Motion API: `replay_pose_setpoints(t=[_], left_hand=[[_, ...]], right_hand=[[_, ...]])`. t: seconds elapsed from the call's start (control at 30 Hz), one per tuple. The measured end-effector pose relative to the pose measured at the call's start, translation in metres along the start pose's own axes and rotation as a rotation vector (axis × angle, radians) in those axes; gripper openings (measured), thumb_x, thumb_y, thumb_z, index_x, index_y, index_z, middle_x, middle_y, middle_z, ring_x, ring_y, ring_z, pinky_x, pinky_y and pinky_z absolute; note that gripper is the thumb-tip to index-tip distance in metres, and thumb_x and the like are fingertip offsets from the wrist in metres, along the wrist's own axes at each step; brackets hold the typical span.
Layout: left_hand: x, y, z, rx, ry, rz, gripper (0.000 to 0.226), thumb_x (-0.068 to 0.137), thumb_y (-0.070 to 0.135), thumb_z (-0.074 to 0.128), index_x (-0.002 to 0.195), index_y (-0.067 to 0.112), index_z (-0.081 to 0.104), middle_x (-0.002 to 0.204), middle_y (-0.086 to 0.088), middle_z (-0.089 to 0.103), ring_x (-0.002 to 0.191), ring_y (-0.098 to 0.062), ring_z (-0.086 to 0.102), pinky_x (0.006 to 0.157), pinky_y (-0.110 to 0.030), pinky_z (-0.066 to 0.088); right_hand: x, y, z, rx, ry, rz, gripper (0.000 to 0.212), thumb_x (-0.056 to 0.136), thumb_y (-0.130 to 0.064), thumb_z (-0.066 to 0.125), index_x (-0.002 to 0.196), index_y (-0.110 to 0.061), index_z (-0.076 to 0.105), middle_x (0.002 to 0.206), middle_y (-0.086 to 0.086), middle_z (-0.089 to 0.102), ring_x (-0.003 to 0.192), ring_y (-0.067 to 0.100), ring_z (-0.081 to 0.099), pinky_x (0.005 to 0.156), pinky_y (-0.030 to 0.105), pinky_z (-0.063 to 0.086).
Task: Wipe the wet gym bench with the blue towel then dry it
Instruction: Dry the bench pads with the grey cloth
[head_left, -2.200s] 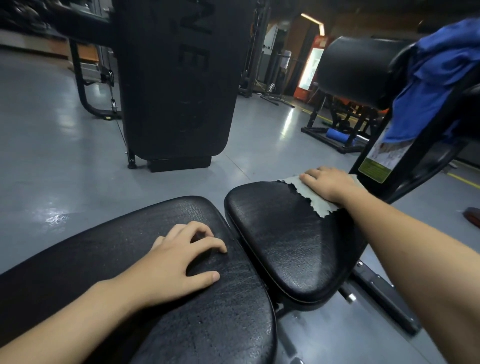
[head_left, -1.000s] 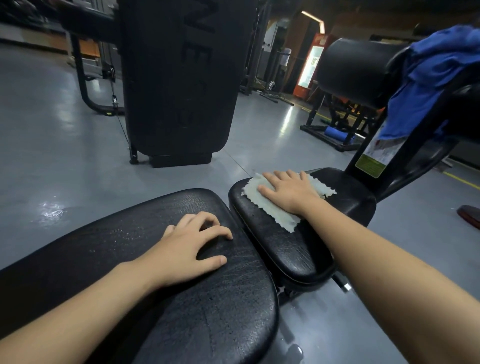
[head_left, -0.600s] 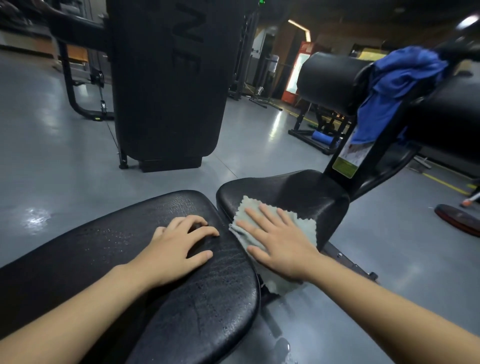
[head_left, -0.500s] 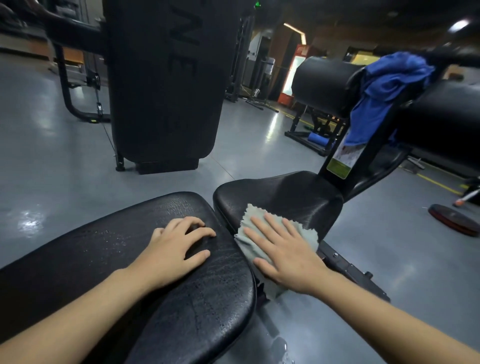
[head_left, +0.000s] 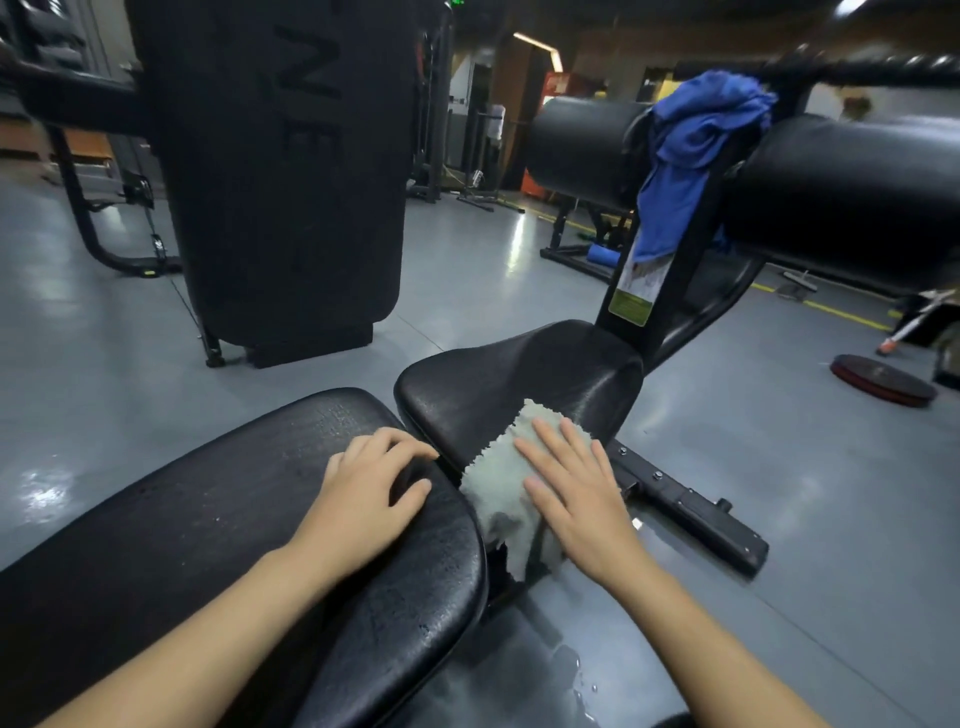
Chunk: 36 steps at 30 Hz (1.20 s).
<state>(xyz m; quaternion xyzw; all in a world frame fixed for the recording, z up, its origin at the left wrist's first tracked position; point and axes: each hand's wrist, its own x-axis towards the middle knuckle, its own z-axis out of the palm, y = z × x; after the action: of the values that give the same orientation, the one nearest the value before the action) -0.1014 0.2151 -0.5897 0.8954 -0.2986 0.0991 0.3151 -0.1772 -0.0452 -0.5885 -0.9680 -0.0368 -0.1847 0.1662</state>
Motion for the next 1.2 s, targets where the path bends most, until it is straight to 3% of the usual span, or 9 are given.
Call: replay_pose_setpoints(t=[0.2, 0.33, 0.43, 0.53, 0.63, 0.73, 0.87, 1.03, 1.2], left_hand=[[0.059, 0.064, 0.027, -0.157, -0.037, 0.05, 0.039, 0.098, 0.035, 0.055, 0.137, 0.033, 0.051, 0.13, 0.015, 0.05, 0.117, -0.012, 0.051, 0.103, -0.034, 0.042], [0.1, 0.094, 0.044, -0.11, -0.103, -0.003, 0.054, 0.097, 0.039, 0.055, 0.148, 0.035, 0.039, 0.14, 0.012, 0.045, 0.123, -0.016, 0.044, 0.103, -0.041, 0.043], [0.116, 0.101, 0.049, 0.023, -0.16, -0.015, 0.057, 0.094, 0.038, 0.059, 0.148, 0.037, 0.039, 0.138, 0.012, 0.045, 0.123, -0.018, 0.041, 0.101, -0.04, 0.043], [0.122, 0.103, 0.05, 0.074, -0.166, -0.009, 0.038, 0.093, 0.037, 0.063, 0.131, 0.035, 0.057, 0.119, 0.01, 0.052, 0.115, -0.017, 0.045, 0.099, -0.038, 0.041], [0.119, 0.105, 0.05, 0.094, -0.13, -0.02, 0.01, 0.093, 0.038, 0.063, 0.098, 0.03, 0.06, 0.101, 0.01, 0.057, 0.105, -0.018, 0.048, 0.089, -0.036, 0.04], [0.107, 0.107, 0.048, 0.093, -0.08, 0.007, 0.012, 0.093, 0.037, 0.062, 0.086, 0.027, 0.058, 0.092, 0.011, 0.056, 0.099, -0.018, 0.049, 0.084, -0.034, 0.04], [0.081, 0.111, 0.029, 0.045, -0.04, 0.025, 0.013, 0.093, 0.036, 0.062, 0.085, 0.027, 0.056, 0.086, 0.012, 0.052, 0.093, -0.015, 0.05, 0.08, -0.033, 0.039], [0.03, 0.123, -0.016, 0.01, -0.032, 0.086, 0.013, 0.093, 0.037, 0.061, 0.084, 0.031, 0.053, 0.088, 0.012, 0.052, 0.082, -0.005, 0.052, 0.068, -0.028, 0.039], [-0.042, 0.126, -0.062, -0.079, 0.075, 0.127, 0.013, 0.092, 0.039, 0.061, 0.086, 0.031, 0.051, 0.08, 0.014, 0.061, 0.076, -0.007, 0.057, 0.067, -0.031, 0.048]], right_hand=[[0.006, 0.008, 0.014, 0.237, 0.216, 0.056, 0.052, 0.098, -0.039, 0.049, 0.148, -0.026, 0.045, 0.162, -0.017, 0.024, 0.152, 0.001, 0.007, 0.125, 0.035, 0.005], [0.001, 0.022, 0.01, 0.425, 0.328, 0.27, 0.076, 0.083, -0.06, 0.063, 0.147, -0.025, 0.041, 0.159, -0.011, 0.027, 0.148, 0.001, 0.019, 0.118, 0.024, 0.018], [-0.004, 0.029, 0.004, 0.672, 0.363, 0.471, 0.057, 0.094, -0.042, 0.064, 0.143, -0.023, 0.042, 0.143, -0.004, 0.037, 0.124, -0.012, 0.04, 0.093, 0.0, 0.03], [-0.009, 0.037, 0.001, 0.862, 0.323, 0.617, 0.035, 0.1, -0.023, 0.059, 0.133, -0.025, 0.047, 0.12, 0.001, 0.06, 0.098, -0.009, 0.058, 0.074, 0.005, 0.04], [-0.012, 0.044, 0.003, 0.856, 0.283, 0.601, 0.035, 0.094, -0.005, 0.06, 0.123, -0.022, 0.052, 0.086, 0.002, 0.066, 0.065, -0.002, 0.057, 0.062, 0.009, 0.042], [-0.014, 0.046, 0.001, 0.824, 0.301, 0.617, 0.02, 0.09, -0.006, 0.064, 0.104, -0.021, 0.062, 0.071, -0.003, 0.061, 0.062, 0.009, 0.053, 0.067, 0.027, 0.045], [-0.019, 0.043, -0.017, 0.74, 0.357, 0.567, 0.017, 0.085, -0.003, 0.066, 0.08, -0.019, 0.07, 0.069, -0.005, 0.064, 0.062, 0.01, 0.054, 0.061, 0.026, 0.042], [-0.043, 0.011, -0.056, 0.644, 0.327, 0.419, 0.018, 0.087, -0.007, 0.067, 0.08, -0.023, 0.068, 0.083, -0.008, 0.071, 0.08, 0.01, 0.065, 0.074, 0.031, 0.048], [-0.079, -0.049, -0.096, 0.649, 0.252, 0.175, 0.022, 0.09, 0.003, 0.065, 0.085, -0.019, 0.069, 0.084, -0.009, 0.071, 0.085, 0.008, 0.067, 0.075, 0.018, 0.048]])
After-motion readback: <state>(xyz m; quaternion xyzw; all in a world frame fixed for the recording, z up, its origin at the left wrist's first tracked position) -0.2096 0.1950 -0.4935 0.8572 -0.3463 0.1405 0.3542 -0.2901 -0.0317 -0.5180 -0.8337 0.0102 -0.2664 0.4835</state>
